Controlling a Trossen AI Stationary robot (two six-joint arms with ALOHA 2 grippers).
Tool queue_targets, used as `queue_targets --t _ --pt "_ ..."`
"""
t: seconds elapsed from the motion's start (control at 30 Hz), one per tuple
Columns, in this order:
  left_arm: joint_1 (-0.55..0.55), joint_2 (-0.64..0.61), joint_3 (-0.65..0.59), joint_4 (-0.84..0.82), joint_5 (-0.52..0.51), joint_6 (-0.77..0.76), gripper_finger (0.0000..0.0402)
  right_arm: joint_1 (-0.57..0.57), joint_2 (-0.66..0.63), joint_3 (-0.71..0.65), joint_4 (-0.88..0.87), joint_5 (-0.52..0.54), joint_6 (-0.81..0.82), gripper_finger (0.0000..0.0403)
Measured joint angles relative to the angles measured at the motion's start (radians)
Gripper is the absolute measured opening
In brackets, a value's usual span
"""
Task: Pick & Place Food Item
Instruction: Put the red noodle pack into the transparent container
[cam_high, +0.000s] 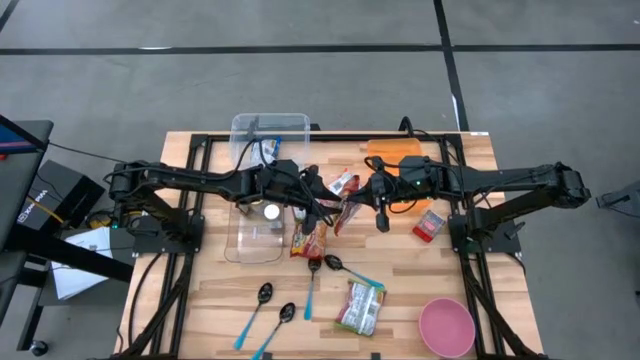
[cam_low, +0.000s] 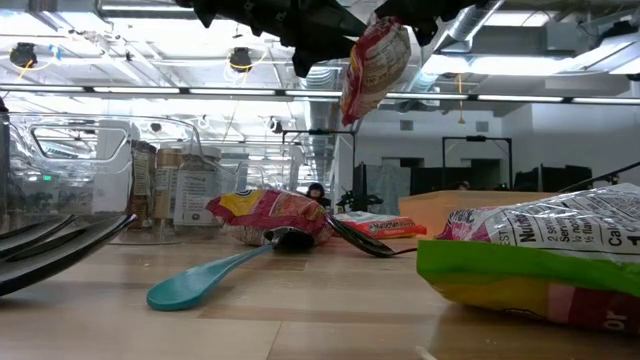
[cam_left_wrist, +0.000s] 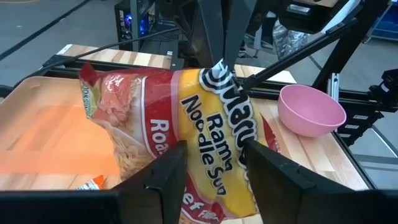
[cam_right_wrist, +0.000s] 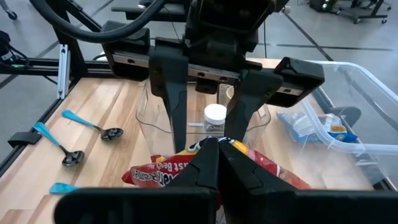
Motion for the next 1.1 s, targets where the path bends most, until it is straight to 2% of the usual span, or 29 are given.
queue_targets --t 0.2,0.5,0.87,0.97,1.1 --pt "0.001 0.0 0.0 0.002 -0.001 0.0 0.0101 0.0 0.0 0.0 0.001 0.0 0.0 0.0" --pt "0.001 0.0 0.0 0.009 0.0 -0.004 0.0007 0.0 0.0 0.0 0.001 0.0 0.0 0.0" --pt "0.001 0.0 0.0 0.008 0.001 -0.004 0.0 0.0 0.0 0.0 0.001 0.0 0.017 0.0005" --pt "0.001 0.0 0.0 -0.008 0.001 -0.004 0.0 -0.01 0.0 0.0 0.001 -0.003 0.081 0.0028" --pt "0.001 0.0 0.0 -0.079 0.002 -0.004 0.0 -0.024 0.0 0.0 0.004 -0.024 0.131 0.0081"
